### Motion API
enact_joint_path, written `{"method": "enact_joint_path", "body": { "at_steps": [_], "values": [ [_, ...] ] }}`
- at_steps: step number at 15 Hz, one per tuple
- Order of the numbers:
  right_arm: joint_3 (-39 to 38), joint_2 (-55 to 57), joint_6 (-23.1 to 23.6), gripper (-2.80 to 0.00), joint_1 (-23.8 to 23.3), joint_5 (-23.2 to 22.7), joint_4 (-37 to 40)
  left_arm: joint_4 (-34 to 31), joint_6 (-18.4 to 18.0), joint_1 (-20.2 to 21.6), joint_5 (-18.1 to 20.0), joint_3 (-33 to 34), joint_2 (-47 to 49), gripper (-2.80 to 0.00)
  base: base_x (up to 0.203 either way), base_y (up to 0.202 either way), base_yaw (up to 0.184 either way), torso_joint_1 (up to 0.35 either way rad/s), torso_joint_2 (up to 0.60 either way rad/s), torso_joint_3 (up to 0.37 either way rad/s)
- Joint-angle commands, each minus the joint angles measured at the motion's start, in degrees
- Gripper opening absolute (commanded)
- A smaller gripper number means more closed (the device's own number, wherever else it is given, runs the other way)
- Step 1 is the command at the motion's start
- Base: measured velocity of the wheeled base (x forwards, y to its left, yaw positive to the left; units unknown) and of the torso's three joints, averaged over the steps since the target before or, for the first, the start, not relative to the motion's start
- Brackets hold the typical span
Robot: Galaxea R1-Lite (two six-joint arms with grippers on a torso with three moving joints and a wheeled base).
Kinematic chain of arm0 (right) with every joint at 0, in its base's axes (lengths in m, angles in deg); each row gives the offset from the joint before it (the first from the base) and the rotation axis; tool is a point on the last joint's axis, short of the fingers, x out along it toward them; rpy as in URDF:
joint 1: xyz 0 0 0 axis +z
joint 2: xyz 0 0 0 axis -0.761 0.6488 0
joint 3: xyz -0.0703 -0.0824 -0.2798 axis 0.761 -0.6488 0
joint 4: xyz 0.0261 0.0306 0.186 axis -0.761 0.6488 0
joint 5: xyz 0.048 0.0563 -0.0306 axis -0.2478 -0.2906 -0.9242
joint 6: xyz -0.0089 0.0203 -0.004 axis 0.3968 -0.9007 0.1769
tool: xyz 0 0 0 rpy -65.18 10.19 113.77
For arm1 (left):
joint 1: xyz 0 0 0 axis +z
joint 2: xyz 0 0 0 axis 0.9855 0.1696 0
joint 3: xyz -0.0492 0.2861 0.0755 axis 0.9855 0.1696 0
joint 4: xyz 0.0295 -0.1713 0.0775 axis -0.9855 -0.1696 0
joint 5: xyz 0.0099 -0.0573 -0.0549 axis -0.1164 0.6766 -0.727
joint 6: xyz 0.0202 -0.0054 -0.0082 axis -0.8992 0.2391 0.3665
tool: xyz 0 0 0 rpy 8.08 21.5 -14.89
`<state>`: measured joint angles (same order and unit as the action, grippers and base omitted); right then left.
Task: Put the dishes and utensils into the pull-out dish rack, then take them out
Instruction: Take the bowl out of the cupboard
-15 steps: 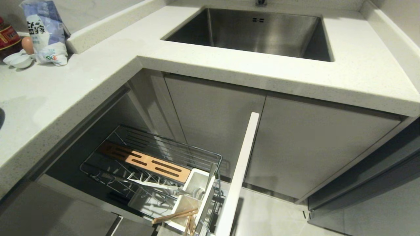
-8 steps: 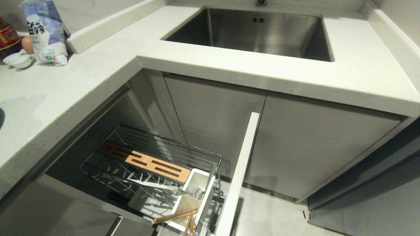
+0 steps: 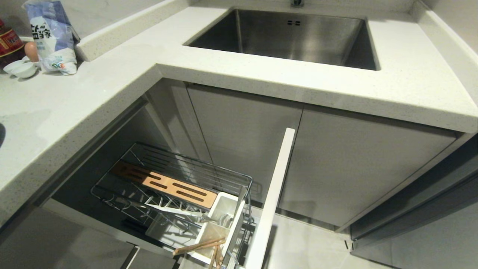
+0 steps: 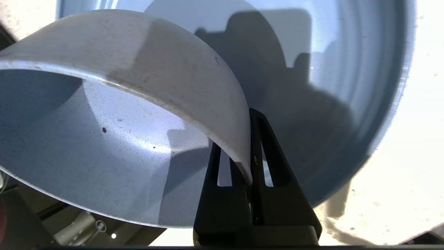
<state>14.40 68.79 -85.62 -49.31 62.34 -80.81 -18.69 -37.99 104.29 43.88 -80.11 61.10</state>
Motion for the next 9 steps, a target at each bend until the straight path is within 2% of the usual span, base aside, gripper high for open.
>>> {"method": "enact_joint_path", "body": {
  "at_steps": [1,5,9],
  "values": [
    [-1.3,0.0,0.0,-2.80,0.0,0.0,0.0,-0.1,0.2,0.0,-0.3,-0.1,0.2,0.00,0.000,0.000,0.000,0.000,0.00,0.000],
    [-1.3,0.0,0.0,-2.80,0.0,0.0,0.0,0.6,0.9,0.3,-2.0,-0.4,0.1,0.00,0.000,0.000,0.000,0.000,0.00,0.000],
    [-1.3,0.0,0.0,-2.80,0.0,0.0,0.0,6.7,4.9,0.2,-2.3,-0.3,-2.8,0.00,0.000,0.000,0.000,0.000,0.00,0.000]
  ]
}}
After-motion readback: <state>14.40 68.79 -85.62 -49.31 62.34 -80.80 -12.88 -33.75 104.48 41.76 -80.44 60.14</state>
